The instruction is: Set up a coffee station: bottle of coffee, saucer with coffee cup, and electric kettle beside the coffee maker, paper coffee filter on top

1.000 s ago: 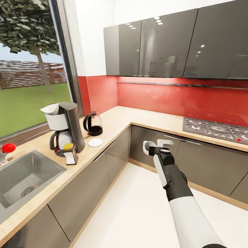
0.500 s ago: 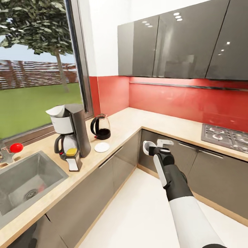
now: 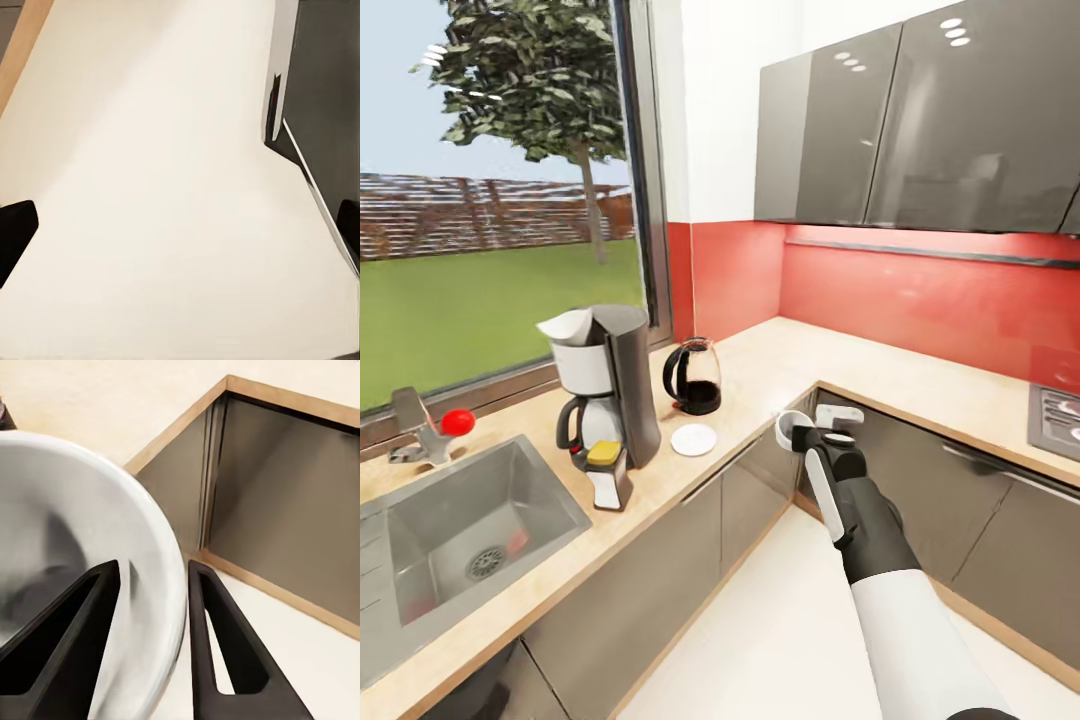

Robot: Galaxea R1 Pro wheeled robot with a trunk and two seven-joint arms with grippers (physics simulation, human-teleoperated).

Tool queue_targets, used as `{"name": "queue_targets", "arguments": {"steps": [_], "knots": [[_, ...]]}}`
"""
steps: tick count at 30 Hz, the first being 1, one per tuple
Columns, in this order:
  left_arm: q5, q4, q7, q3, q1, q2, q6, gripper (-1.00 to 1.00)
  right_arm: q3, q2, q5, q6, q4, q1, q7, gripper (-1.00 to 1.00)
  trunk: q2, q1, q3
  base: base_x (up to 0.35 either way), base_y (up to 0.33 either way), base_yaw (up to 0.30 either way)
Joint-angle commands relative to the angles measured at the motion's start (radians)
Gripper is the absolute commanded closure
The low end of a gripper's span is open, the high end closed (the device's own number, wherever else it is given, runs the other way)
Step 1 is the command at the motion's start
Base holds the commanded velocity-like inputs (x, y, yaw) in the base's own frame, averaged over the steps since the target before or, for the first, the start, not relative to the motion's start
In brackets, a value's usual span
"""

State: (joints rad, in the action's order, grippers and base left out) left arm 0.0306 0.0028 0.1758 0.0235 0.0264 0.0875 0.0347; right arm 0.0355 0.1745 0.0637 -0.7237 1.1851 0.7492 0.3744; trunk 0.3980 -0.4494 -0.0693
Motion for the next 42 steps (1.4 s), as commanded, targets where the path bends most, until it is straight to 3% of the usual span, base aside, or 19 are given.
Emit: {"name": "queue_targets", "arguments": {"steps": [1,19,30,42], "knots": [[0.003,-0.001,0.002,0.003,0.000,0.000,0.004,-1.00,0.001,0.000,0.007,-0.003,0.001,0.001,0.008,1.00,0.002,-0.001,-0.002,0.002,0.000,0.277],[0.003,-0.001,0.002,0.003,0.000,-0.001,0.004,-1.00,0.002,0.000,0.007,-0.003,0.000,0.001,0.008,1.00,0.002,-0.001,-0.002,0.031,-0.014,0.277],[0.003,-0.001,0.002,0.003,0.000,-0.002,0.004,-1.00,0.003,0.000,0.007,-0.003,-0.002,0.001,0.008,1.00,0.002,-0.001,-0.002,0.203,-0.194,0.277],[0.003,-0.004,0.002,0.003,0.000,-0.002,0.004,-1.00,0.003,0.000,0.006,-0.003,-0.003,0.001,0.008,1.00,0.002,-0.001,-0.002,0.006,-0.241,0.277]]}}
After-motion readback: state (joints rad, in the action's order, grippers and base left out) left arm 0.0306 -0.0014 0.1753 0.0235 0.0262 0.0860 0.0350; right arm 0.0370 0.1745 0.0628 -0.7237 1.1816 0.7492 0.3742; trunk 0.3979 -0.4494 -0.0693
